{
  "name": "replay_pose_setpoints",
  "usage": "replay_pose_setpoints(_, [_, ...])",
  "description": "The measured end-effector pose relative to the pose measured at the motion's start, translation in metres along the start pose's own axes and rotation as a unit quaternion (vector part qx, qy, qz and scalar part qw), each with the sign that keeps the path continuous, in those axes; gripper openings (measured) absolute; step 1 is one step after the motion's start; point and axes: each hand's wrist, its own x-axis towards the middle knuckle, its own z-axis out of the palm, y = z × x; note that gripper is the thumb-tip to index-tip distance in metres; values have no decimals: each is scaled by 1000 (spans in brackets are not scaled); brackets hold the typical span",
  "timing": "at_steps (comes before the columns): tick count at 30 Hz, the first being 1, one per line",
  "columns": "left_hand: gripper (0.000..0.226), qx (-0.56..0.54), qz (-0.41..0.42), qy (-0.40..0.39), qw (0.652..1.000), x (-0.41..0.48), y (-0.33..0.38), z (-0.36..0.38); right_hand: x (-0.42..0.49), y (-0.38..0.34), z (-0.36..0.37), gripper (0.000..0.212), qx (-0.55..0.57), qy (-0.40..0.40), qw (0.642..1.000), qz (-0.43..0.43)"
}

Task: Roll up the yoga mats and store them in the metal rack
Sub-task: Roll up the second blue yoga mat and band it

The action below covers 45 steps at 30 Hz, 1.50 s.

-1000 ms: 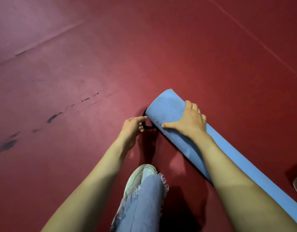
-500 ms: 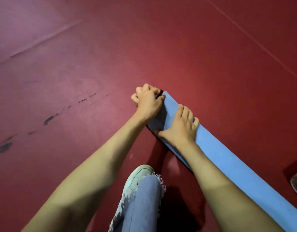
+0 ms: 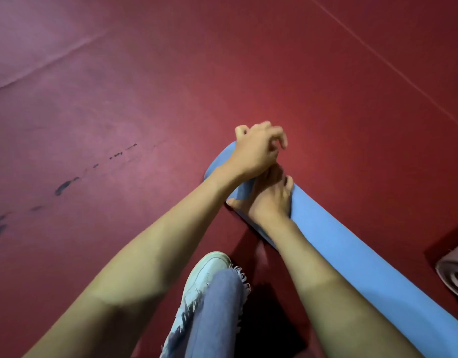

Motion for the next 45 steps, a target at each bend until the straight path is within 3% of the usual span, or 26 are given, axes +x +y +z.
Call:
replay_pose_setpoints(2, [28, -72, -43, 95, 992, -10, -9, -4, 8, 11, -3, 113, 76, 9, 997, 5])
replay_pose_setpoints(4, [23, -34, -84, 136, 987, -23, -29, -3, 18, 21, -9, 113, 127, -3, 992, 1])
replay_pose_setpoints(9, [18, -25, -68, 142, 987, -61, -59, 14, 30, 33, -18, 112, 178, -45, 983, 3])
replay_pose_setpoints(14, [15, 8, -118, 127, 985, -75, -48, 30, 33, 40, -19, 103, 214, -32, 976, -38])
replay_pose_setpoints(18, [25, -84, -30, 56, 994, -77, -43, 23, 34, 50, -21, 77, 349, -17, 932, -91])
replay_pose_setpoints(21, [16, -84, -11, 93, 992, -80, -50, 21, 34, 49, -19, 34, 449, 41, 892, -21])
replay_pose_setpoints(23, [18, -135, -90, 155, 974, -79, -48, 21, 34, 44, -17, 19, 426, 79, 901, 31])
replay_pose_setpoints(26, [22, -185, -138, 164, 959, -74, -45, 24, 41, 33, -18, 42, 365, 49, 926, 87])
replay_pose_setpoints(32, [27, -138, -88, 156, 974, -64, -40, 25, 56, 5, -28, 36, 213, 61, 964, 145])
replay_pose_setpoints(37, [27, 6, 32, 128, 991, -54, -47, 45, 59, 34, -37, 35, 245, 40, 954, 166])
replay_pose_setpoints(39, [35, 21, 49, 108, 993, -50, -47, 47, 53, 53, -38, 25, 355, 65, 909, 209])
replay_pose_setpoints(40, [37, 30, 51, 98, 993, -48, -47, 47, 48, 60, -39, 23, 449, 76, 858, 237])
replay_pose_setpoints(41, [39, 37, 50, 88, 994, -47, -46, 47, 43, 67, -40, 27, 560, 89, 779, 268])
replay_pose_setpoints(42, [43, 38, 47, 78, 995, -47, -45, 46, 36, 72, -42, 31, 679, 90, 664, 300])
replay_pose_setpoints(43, [48, 32, 40, 67, 996, -48, -44, 44, 29, 77, -43, 32, 784, 78, 525, 323])
replay_pose_setpoints(44, [54, 20, 31, 58, 998, -49, -41, 41, 21, 83, -41, 30, 844, 70, 416, 330])
replay_pose_setpoints(45, [60, 8, 24, 50, 998, -51, -39, 39, 12, 87, -40, 28, 872, 63, 362, 324])
